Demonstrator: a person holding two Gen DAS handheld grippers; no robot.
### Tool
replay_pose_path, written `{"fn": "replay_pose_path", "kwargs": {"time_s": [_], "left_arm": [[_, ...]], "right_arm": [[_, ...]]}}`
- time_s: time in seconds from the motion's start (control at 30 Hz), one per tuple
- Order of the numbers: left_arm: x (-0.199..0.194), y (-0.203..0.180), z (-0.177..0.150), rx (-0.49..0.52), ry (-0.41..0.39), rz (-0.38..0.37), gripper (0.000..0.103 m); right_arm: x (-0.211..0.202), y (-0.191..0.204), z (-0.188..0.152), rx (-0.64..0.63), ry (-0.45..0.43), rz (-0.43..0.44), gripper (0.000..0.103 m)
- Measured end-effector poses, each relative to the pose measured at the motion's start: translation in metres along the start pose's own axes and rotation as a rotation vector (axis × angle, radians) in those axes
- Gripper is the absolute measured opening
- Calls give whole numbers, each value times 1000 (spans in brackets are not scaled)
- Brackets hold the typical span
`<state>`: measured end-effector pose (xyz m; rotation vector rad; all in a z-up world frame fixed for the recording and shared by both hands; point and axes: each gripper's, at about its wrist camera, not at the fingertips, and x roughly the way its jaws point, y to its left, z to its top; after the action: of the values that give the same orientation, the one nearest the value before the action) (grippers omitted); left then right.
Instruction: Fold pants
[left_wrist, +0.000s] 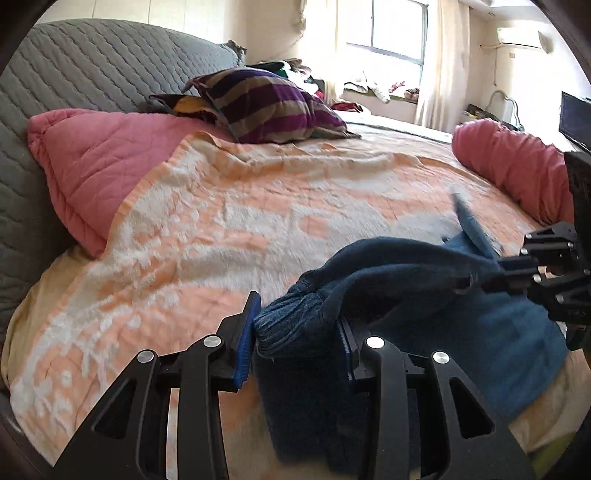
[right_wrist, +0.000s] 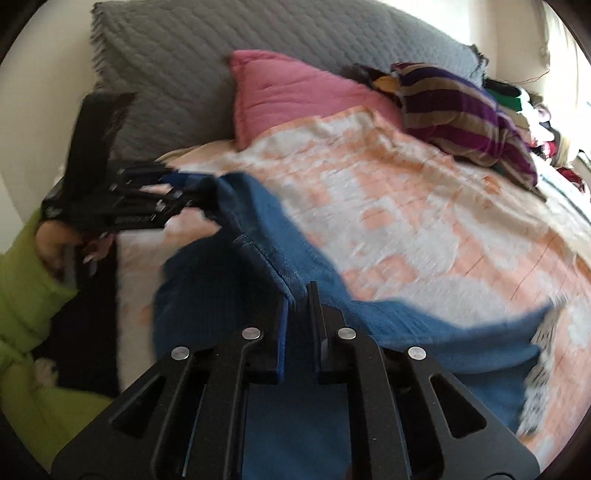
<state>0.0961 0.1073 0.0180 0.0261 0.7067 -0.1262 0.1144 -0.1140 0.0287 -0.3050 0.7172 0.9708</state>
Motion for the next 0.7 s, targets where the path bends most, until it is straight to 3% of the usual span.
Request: {"fn": "replay_pose_path", "kwargs": {"time_s": [0.27, 0.47, 0.7], "left_arm": [[-8, -2, -38, 21, 117, -14, 37], [-2, 14, -58, -57, 190, -35, 45], [-15, 30, -73, -153, 226, -80, 45]], "right_arm": [[1, 46, -40, -5, 61, 65, 5], [12, 63, -53, -23, 94, 67, 5], [20, 74, -61, -54, 114, 87, 5]]}}
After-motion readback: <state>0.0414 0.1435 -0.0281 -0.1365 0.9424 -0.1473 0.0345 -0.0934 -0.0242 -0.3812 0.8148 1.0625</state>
